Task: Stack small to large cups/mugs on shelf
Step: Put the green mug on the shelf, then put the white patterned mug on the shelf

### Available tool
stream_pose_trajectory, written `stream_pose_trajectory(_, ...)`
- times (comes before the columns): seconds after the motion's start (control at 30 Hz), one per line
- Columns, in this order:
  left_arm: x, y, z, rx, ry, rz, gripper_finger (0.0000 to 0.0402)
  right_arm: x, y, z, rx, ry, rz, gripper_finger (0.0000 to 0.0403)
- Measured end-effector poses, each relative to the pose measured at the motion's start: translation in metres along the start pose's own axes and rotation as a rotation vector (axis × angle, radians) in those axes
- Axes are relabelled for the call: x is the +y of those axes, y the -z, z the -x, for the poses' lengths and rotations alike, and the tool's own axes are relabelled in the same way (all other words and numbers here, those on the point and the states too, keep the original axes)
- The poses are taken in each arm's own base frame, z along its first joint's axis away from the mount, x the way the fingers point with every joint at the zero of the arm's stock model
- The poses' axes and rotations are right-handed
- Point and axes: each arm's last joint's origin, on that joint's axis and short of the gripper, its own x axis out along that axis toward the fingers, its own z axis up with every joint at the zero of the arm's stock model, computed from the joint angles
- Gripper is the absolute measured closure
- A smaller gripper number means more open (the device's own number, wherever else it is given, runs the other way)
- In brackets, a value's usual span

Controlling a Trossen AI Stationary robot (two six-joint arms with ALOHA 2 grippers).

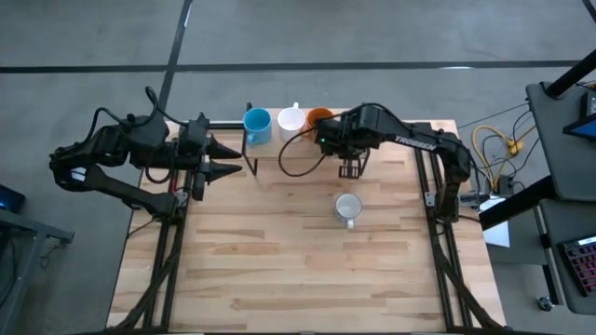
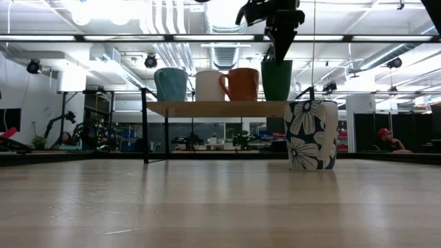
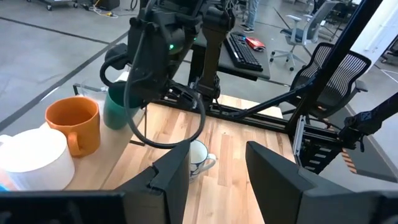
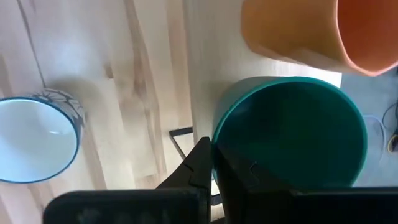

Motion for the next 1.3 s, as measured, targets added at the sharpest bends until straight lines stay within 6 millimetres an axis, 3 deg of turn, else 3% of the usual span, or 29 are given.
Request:
stream_pose_trajectory(0.33, 0.0, 0.0, -0.002, 0.006, -0.002, -0.001, 0.026, -0.001, -0.001, 0.004, -0.022, 0.005, 0.008, 0.0387)
stream_pose_trajectory(0.97, -0.002, 0.001, -0.005, 0.014, 0.004, -0.004, 0.026, -0.002, -0.001, 0.008, -0.016, 0.116, 0.037, 0.0298)
stream_pose_trajectory(1.17, -0.002, 0.001, -0.005, 0.015, 0.003, -0.008, 0.026, -0.006, -0.001, 0.024, -0.067, 0.169, 0.035, 0.0273)
stream_pose_trajectory(1.3, -0.001, 0.001, -0.005, 0.018, 0.003, -0.012, 0.026, -0.009, 0.002, 0.059, -0.139, 0.362, 0.053, 0.0264)
